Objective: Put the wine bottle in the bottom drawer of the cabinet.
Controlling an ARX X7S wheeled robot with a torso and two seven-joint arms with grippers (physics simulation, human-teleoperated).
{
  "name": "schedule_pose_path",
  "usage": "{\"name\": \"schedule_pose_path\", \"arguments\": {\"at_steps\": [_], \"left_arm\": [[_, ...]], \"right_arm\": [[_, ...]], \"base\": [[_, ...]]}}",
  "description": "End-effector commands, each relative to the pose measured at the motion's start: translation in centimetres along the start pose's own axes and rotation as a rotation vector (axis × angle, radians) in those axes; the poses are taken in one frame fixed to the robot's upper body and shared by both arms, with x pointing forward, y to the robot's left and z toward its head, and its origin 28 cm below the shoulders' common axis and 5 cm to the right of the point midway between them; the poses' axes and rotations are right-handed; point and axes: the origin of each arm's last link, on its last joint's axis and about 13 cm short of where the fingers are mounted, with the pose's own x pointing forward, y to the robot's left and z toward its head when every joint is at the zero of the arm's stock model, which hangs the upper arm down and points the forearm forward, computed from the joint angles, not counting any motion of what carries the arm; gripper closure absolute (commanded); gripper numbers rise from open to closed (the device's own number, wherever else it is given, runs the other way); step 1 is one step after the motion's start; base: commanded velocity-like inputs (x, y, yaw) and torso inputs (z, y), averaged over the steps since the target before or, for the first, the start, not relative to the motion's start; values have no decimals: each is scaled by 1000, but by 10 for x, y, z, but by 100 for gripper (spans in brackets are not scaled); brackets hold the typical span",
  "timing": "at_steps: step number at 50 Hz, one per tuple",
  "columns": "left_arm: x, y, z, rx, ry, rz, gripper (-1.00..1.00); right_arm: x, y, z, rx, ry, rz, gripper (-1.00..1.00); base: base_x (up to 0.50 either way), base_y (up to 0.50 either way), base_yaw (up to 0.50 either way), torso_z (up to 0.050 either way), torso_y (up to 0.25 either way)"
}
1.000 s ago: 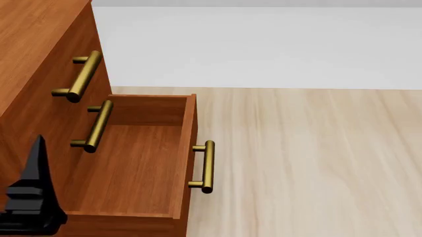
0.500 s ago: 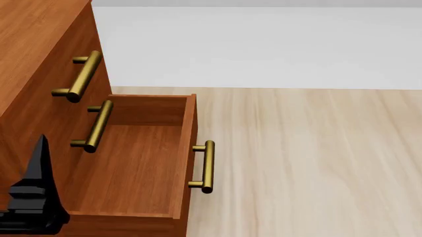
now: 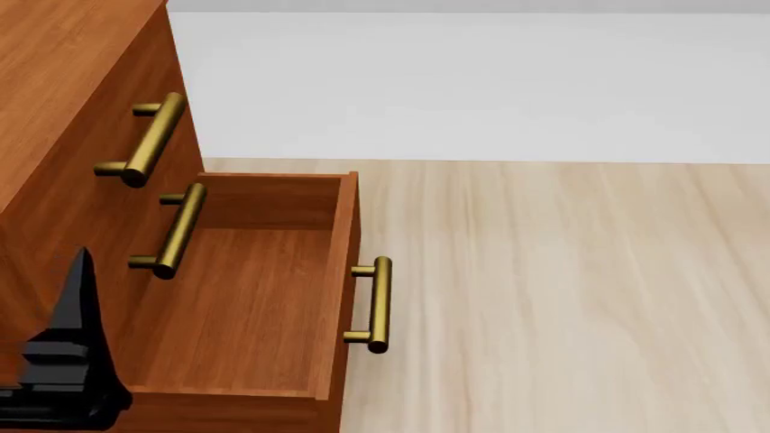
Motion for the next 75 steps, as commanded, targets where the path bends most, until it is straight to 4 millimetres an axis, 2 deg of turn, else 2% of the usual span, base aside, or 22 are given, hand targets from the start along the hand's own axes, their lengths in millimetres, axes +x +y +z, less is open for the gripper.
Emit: {"name": "schedule_pose_path", "arguments": {"at_steps": [1, 23, 53, 54, 75], "left_arm": [[0, -1, 0, -2, 3, -5, -100], [2, -2, -2, -5, 8, -8, -100], [2, -3, -1, -5, 5, -16, -100], [2, -3, -1, -5, 5, -16, -100], [2, -3, -3, -6, 8, -15, -100]], "right_arm": [[8, 1, -3, -1, 11, -8, -100], [15, -1, -7, -4, 30, -35, -100], [29, 5, -3, 6, 32, -33, -100], [29, 5, -3, 4, 33, -37, 100], [29, 8, 12, 19, -14, -8, 100]], "base": [[0, 0, 0, 0, 0], [0, 0, 0, 0, 0], [0, 0, 0, 0, 0], [0, 0, 0, 0, 0], [0, 0, 0, 0, 0]]}}
